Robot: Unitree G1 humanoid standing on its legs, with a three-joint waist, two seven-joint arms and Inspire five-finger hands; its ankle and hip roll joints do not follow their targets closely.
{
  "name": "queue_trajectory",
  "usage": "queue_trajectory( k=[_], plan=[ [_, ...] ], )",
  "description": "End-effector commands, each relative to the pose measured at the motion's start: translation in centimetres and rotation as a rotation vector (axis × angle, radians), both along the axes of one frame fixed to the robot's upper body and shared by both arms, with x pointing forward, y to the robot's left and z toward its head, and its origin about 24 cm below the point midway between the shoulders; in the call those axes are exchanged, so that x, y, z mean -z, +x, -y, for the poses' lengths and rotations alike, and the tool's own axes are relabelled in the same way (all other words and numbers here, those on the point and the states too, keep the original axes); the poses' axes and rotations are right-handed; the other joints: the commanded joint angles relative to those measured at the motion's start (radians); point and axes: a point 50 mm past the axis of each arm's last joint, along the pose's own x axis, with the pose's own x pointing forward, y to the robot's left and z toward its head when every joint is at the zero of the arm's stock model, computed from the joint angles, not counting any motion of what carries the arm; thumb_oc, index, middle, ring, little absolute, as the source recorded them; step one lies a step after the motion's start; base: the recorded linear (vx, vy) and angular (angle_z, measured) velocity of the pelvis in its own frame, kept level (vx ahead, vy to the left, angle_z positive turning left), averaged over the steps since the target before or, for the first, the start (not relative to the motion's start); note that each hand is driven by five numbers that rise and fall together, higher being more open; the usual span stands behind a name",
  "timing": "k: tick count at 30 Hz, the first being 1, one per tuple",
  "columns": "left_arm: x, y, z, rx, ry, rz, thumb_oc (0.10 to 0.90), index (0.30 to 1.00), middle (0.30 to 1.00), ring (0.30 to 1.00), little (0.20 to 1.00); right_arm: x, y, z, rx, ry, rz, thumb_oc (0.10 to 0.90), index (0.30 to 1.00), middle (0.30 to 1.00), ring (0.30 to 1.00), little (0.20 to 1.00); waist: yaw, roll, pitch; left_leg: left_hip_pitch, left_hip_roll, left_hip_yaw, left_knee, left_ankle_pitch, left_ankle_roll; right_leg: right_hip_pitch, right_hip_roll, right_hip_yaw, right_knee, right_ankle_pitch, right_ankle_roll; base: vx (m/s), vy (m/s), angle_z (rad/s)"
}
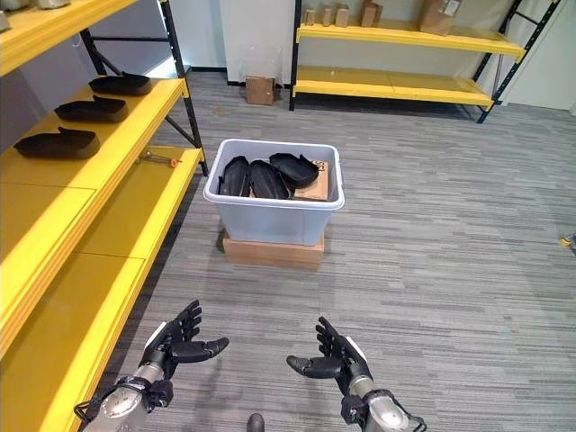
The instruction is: Move parts from the plastic box to the shelf.
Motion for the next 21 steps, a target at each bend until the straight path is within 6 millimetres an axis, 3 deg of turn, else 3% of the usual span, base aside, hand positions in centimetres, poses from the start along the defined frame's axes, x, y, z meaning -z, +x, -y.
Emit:
queue_trajectory(
  k=[1, 3, 4, 6, 7, 10, 11, 13, 15, 16, 17, 18, 19, 21],
  plan=[
    [-3.8, 2.7, 0.2, 0.042, 0.029, 0.217, 0.900, 1.000, 1.000, 1.000, 1.000, -2.9, 1.7, 0.6, -0.010, -0.009, 0.181, 0.900, 1.000, 1.000, 1.000, 1.000, -0.049, 0.020, -0.028, 0.043, 0.066, 0.011, 0.033, -0.050, -0.114, 0.015, 0.035, -0.075, -0.376, 0.163, -0.001, 0.30, 0.013, 0.31],
    [-3.6, 2.8, 0.3, 0.046, 0.029, 0.210, 0.900, 1.000, 1.000, 1.000, 1.000, -2.8, 1.7, 0.9, -0.006, -0.011, 0.175, 0.900, 1.000, 1.000, 1.000, 1.000, -0.060, 0.010, -0.028, 0.068, 0.049, 0.009, 0.030, -0.071, -0.122, 0.008, 0.015, -0.088, -0.524, 0.191, 0.012, 0.15, -0.019, 0.40],
    [-3.6, 2.8, 0.3, 0.046, 0.029, 0.210, 0.900, 1.000, 1.000, 1.000, 1.000, -2.8, 1.7, 0.9, -0.006, -0.011, 0.175, 0.900, 1.000, 1.000, 1.000, 1.000, -0.061, 0.013, -0.024, 0.072, 0.053, 0.007, 0.030, -0.074, -0.122, 0.017, 0.019, -0.091, -0.532, 0.192, 0.011, 0.22, -0.038, 0.30],
    [-3.5, 2.8, 0.4, 0.042, 0.020, 0.213, 0.900, 1.000, 1.000, 1.000, 1.000, -2.9, 1.8, 1.1, -0.013, -0.023, 0.173, 0.900, 1.000, 1.000, 1.000, 1.000, -0.081, 0.008, -0.022, 0.136, 0.043, -0.011, 0.012, -0.102, -0.141, -0.004, 0.007, -0.077, -0.763, 0.269, 0.050, 0.40, -0.092, 0.20],
    [-3.5, 2.9, 0.4, 0.042, 0.030, 0.217, 0.900, 1.000, 1.000, 1.000, 1.000, -3.1, 1.9, 1.0, -0.022, -0.027, 0.185, 0.900, 1.000, 1.000, 1.000, 1.000, -0.087, 0.006, -0.019, 0.158, 0.046, -0.014, 0.005, -0.111, -0.149, -0.011, -0.003, -0.069, -0.816, 0.295, 0.061, 0.41, -0.120, 0.22],
    [-3.3, 2.7, 0.6, 0.048, 0.026, 0.211, 0.900, 1.000, 1.000, 1.000, 1.000, -3.3, 1.9, 1.0, -0.040, -0.039, 0.191, 0.900, 1.000, 1.000, 1.000, 1.000, -0.094, -0.001, -0.026, 0.215, 0.052, -0.031, -0.010, -0.135, -0.160, -0.010, -0.003, -0.055, -0.869, 0.333, 0.075, 0.35, -0.160, 0.30],
    [-3.0, 2.5, 1.1, 0.064, 0.016, 0.199, 0.900, 1.000, 1.000, 1.000, 1.000, -3.1, 1.7, 1.1, -0.034, -0.038, 0.179, 0.900, 1.000, 1.000, 1.000, 1.000, -0.096, -0.011, -0.059, 0.245, 0.064, -0.041, 0.007, -0.158, -0.175, 0.023, 0.001, -0.029, -0.883, 0.350, 0.066, 0.39, -0.192, 0.37],
    [-3.0, 2.6, 1.3, 0.066, 0.015, 0.202, 0.900, 1.000, 1.000, 1.000, 1.000, -3.0, 1.8, 1.1, -0.031, -0.041, 0.176, 0.900, 1.000, 1.000, 1.000, 1.000, -0.099, -0.009, -0.064, 0.248, 0.077, -0.041, 0.027, -0.160, -0.182, 0.030, 0.008, -0.014, -0.888, 0.362, 0.062, 0.31, -0.170, 0.40],
    [-3.1, 2.8, 1.7, 0.067, -0.004, 0.212, 0.900, 1.000, 1.000, 1.000, 1.000, -3.3, 2.1, 1.0, -0.035, -0.021, 0.187, 0.900, 1.000, 1.000, 1.000, 1.000, -0.099, 0.002, -0.079, 0.250, 0.108, -0.055, 0.076, -0.130, -0.204, 0.039, 0.039, -0.021, -0.856, 0.348, 0.042, 0.36, -0.266, 0.25],
    [-3.3, 2.9, 2.1, 0.067, -0.024, 0.222, 0.900, 1.000, 1.000, 1.000, 1.000, -3.5, 2.3, 1.2, -0.042, -0.029, 0.197, 0.900, 1.000, 1.000, 1.000, 1.000, -0.096, 0.011, -0.087, 0.230, 0.122, -0.061, 0.141, -0.067, -0.228, 0.064, 0.058, -0.036, -0.855, 0.326, 0.020, 0.28, -0.228, -0.14],
    [-3.3, 2.9, 2.1, 0.067, -0.025, 0.222, 0.900, 1.000, 1.000, 1.000, 1.000, -3.5, 2.3, 1.2, -0.042, -0.029, 0.197, 0.900, 1.000, 1.000, 1.000, 1.000, -0.097, 0.012, -0.088, 0.229, 0.123, -0.062, 0.142, -0.067, -0.229, 0.064, 0.059, -0.037, -0.855, 0.326, 0.020, 0.24, -0.192, -0.13],
    [-3.2, 3.0, 2.1, 0.065, -0.031, 0.220, 0.900, 1.000, 1.000, 1.000, 1.000, -3.6, 2.3, 1.4, -0.041, -0.033, 0.198, 0.900, 1.000, 1.000, 1.000, 1.000, -0.095, 0.012, -0.093, 0.217, 0.129, -0.068, 0.172, -0.031, -0.239, 0.081, 0.067, -0.044, -0.859, 0.317, 0.011, 0.26, -0.229, -0.15],
    [-3.5, 3.2, 2.1, 0.055, -0.040, 0.230, 0.900, 1.000, 1.000, 1.000, 1.000, -3.8, 2.5, 1.7, -0.037, -0.040, 0.207, 0.900, 1.000, 1.000, 1.000, 1.000, -0.092, 0.004, -0.091, 0.178, 0.137, -0.089, 0.275, 0.049, -0.263, 0.113, 0.086, -0.033, -0.855, 0.292, -0.013, 0.26, -0.229, -0.07],
    [-3.5, 3.2, 2.1, 0.053, -0.043, 0.229, 0.900, 1.000, 1.000, 1.000, 1.000, -3.8, 2.5, 1.8, -0.032, -0.040, 0.206, 0.900, 1.000, 1.000, 1.000, 1.000, -0.090, 0.001, -0.090, 0.162, 0.141, -0.094, 0.314, 0.071, -0.270, 0.128, 0.092, -0.033, -0.856, 0.277, -0.021, 0.20, -0.180, -0.04]
  ],
)
